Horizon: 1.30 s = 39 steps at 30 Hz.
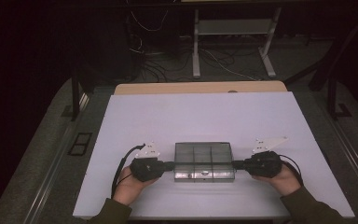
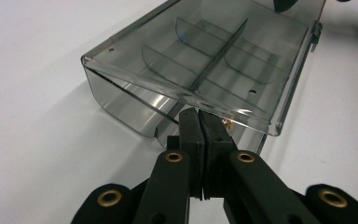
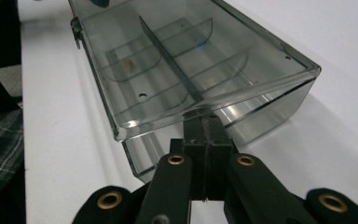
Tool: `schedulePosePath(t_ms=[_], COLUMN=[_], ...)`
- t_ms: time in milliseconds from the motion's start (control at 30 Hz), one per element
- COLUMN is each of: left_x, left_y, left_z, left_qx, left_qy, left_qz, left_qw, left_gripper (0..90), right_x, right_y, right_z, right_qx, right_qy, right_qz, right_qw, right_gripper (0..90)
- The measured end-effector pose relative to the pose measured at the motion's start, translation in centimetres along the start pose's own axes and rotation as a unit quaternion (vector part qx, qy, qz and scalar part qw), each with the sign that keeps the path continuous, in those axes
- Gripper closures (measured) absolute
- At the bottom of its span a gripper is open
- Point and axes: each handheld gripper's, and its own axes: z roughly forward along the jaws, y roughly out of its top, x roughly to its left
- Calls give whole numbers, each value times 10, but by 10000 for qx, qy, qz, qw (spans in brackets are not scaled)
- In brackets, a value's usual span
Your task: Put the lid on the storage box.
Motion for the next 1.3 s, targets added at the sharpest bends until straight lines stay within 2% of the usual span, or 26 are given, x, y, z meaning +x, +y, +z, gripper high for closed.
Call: schedulePosePath(t_ms=[100, 200, 667, 967, 1033, 1100, 1167, 1300], left_x=[1, 1, 4, 6, 6, 7, 8, 9], left_y=[-1, -2, -5, -4, -4, -4, -4, -4], left_z=[2, 3, 5, 0, -1, -4, -6, -10], left_qx=[75, 180, 350, 214, 86, -4, -110, -306], left_qy=[23, 34, 109, 237, 320, 375, 421, 470], left_qz=[-33, 25, -12, -16, -70, -92, -132, -201], left_qw=[10000, 9998, 9993, 9995, 9994, 9993, 9990, 9982], left_gripper=[876, 876, 873, 823, 783, 760, 703, 613], right_x=[-2, -3, -6, -8, -8, -9, -11, -12], right_y=[-1, -2, -5, -4, -4, -4, -4, -5], right_z=[1, 1, 2, -4, -6, -7, -8, -9], right_qx=[68, 103, 255, 24, -85, -204, -253, -369], right_qy=[-16, -34, -87, -108, -114, -153, -97, -240], right_qz=[20, 29, 32, 86, 135, 210, 281, 315], right_qw=[10000, 9999, 9996, 9999, 9998, 9995, 9992, 9985], right_gripper=[893, 893, 893, 890, 833, 727, 640, 500])
